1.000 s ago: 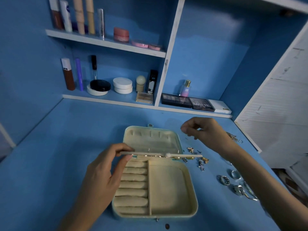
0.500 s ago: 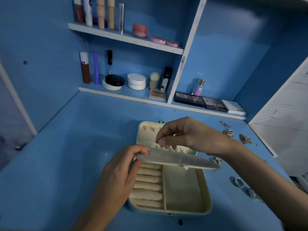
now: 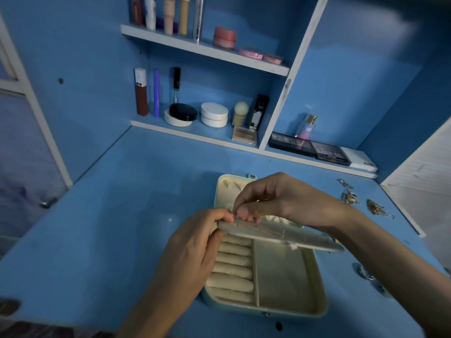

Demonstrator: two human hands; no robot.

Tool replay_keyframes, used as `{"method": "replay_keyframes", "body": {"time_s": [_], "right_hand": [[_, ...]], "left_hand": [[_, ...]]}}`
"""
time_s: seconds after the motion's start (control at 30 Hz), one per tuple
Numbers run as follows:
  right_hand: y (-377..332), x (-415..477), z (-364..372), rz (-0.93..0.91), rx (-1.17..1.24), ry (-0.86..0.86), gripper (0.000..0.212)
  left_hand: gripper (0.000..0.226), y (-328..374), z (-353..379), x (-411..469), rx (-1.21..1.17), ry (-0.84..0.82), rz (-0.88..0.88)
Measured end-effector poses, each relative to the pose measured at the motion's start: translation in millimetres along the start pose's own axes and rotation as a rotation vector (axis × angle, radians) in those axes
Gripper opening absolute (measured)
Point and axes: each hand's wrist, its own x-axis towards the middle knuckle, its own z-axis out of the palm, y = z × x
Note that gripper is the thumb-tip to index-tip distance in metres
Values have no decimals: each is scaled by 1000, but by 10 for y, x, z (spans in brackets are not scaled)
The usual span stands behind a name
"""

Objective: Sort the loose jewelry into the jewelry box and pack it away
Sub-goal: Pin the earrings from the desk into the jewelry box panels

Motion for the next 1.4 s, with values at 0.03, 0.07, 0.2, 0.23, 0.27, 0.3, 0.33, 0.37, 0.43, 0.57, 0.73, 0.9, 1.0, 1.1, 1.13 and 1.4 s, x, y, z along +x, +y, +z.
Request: {"method": "replay_keyframes", "body": {"time_s": [0.03,0.07,0.2,0.23,0.27,0.3,0.33,0.37,0.43,0.57,0.73,0.9,1.0,1.1,1.13,1.4], "right_hand": [[2,5,3,1,-1,-1,8],[2,9,5,3,-2,-4,8],[-4,22,10,5,-16,-17,8],[-7,28,9,4,-21,-19,8],[-8,30,7,4,-23,-21,9],[-10,33,8,5,-25,-23,9],[-12,36,8,7,-27,-26,9],[-12,37,8,9,-31,-28,9],[-14,44,6,14,-42,-31,9],[-28,51,12,7,-70,-43,8],[-29,49,19,5,-93,-36,7],[-63,42,22,-6,-150,-41,6],[-76,43,24,-24,-187,-33,6],[-88,49,16,-36,-202,-38,6],[-93,51,6,-34,-204,-45,7],[-139,94,-50,-11,-169,-115,11]], "left_hand": [[18,-1,0,2,4,1,0],[18,-1,-3,2,8,1,1],[18,0,-8,-4,12,-1,-10],[18,4,-7,-2,10,0,-15],[18,5,-5,2,11,0,-17],[18,5,-6,4,17,0,-14],[18,3,-6,7,23,-1,-11],[18,3,-8,8,27,-3,-10],[18,5,-13,9,23,-7,-18],[18,11,-15,4,16,-6,-24],[15,7,1,-4,14,15,-24],[13,12,3,-9,7,27,-32],[12,18,1,-11,8,31,-32],[12,15,2,-7,9,29,-39],[12,12,3,-4,9,25,-38],[14,-6,17,0,25,36,-18]]}}
